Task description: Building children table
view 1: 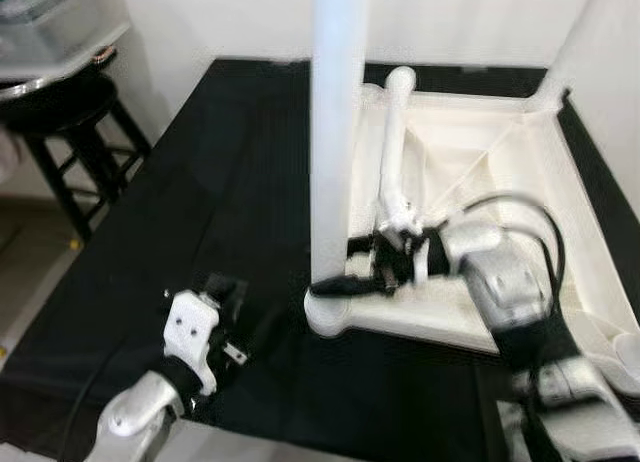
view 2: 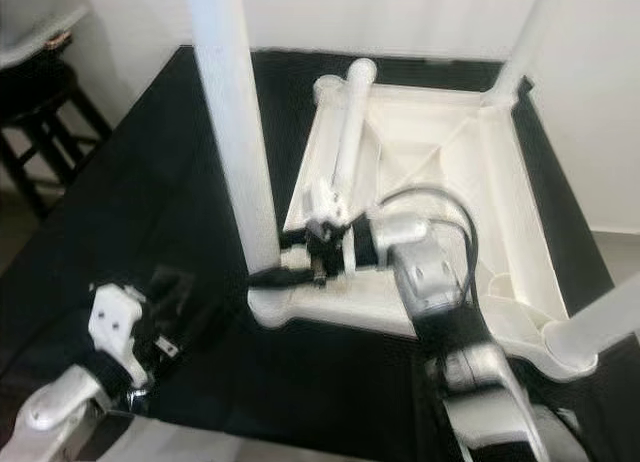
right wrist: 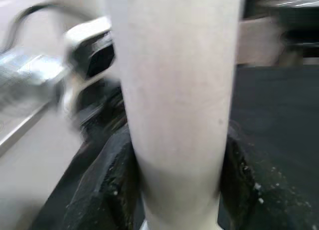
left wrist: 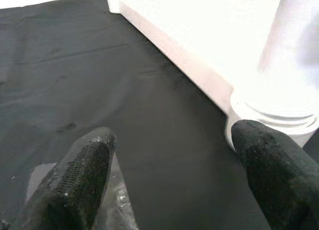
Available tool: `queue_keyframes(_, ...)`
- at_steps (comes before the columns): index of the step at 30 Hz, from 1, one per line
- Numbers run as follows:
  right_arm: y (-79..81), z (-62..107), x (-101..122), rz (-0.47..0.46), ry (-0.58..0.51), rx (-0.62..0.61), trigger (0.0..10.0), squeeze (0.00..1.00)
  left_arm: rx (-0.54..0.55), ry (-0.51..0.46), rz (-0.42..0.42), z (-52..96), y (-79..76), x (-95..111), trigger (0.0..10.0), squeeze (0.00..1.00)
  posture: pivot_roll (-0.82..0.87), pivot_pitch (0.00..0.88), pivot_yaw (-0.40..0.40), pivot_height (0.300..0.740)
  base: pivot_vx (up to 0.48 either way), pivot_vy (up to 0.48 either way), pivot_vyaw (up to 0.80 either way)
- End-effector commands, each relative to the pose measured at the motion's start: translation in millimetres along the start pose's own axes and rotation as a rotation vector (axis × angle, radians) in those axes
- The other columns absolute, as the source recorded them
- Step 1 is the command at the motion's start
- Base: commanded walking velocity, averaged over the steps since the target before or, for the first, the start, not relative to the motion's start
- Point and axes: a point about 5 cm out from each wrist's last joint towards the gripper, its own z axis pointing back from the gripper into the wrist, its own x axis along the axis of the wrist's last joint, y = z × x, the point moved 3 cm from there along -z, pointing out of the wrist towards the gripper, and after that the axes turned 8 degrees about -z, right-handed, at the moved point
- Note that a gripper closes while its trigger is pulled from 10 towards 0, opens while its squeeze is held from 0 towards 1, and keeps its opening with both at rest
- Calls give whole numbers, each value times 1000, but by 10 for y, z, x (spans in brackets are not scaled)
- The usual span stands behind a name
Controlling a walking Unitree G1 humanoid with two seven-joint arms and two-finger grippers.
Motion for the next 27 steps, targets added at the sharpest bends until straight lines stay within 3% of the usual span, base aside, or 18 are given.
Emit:
queue_keyframes(1,-38,-105,-446,-160,133,-191,0,0,-11,16,10,25,-22,-41,8784,0,27,205,2,740,0,0,0)
queue_keyframes(2,-38,-105,-446,-160,133,-191,0,0,-11,16,10,25,-22,-41,8784,0,27,205,2,740,0,0,0)
queue_keyframes(3,-147,-123,-546,-206,95,-544,0,0,-10,16,10,30,-11,-43,8824,0,18,209,9,740,0,0,0)
queue_keyframes(4,-147,-123,-546,-206,95,-544,0,0,-10,16,10,30,-11,-43,8824,0,18,209,9,740,0,0,0)
queue_keyframes(5,-85,-98,-623,-177,124,-720,0,0,-11,18,8,30,-3,-51,8745,0,14,202,20,740,0,0,0)
queue_keyframes(6,-28,-73,-618,-146,138,-808,0,0,-11,20,7,28,3,-58,8784,0,10,198,22,740,0,0,0)
queue_keyframes(8,-1,-57,-576,-119,137,-855,0,0,-12,20,7,21,5,-61,8745,0,2,193,28,740,0,0,0)
queue_keyframes(16,59,-94,-539,-106,146,-810,0,0,-13,21,5,12,6,-64,8706,0,16,190,17,740,0,0,0)
queue_keyframes(17,78,-198,-393,-186,47,-663,10000,196,-9,22,3,18,11,-61,8745,0,19,190,23,740,0,0,0)
queue_keyframes(19,78,-198,-393,-186,47,-663,10000,196,-9,22,3,18,11,-61,8745,0,19,190,23,740,0,0,0)
queue_keyframes(20,90,-242,-270,-185,-3,-559,10000,1000,-9,22,2,20,12,-60,8745,0,19,190,23,740,0,0,0)
queue_keyframes(23,90,-242,-270,-185,-3,-559,10000,1000,-9,22,2,20,12,-60,8745,0,19,190,23,740,0,0,0)
queue_keyframes(24,118,-262,-166,-175,-37,-486,10000,1000,-9,22,2,19,10,-59,8784,0,20,190,25,740,0,0,0)
queue_keyframes(25,105,-172,30,-54,-24,-271,10000,1000,-10,21,2,8,6,-58,8784,0,20,188,32,740,0,0,0)
queue_keyframes(27,105,-172,30,-54,-24,-271,10000,1000,-10,21,2,8,6,-58,8784,0,20,188,32,740,0,0,0)
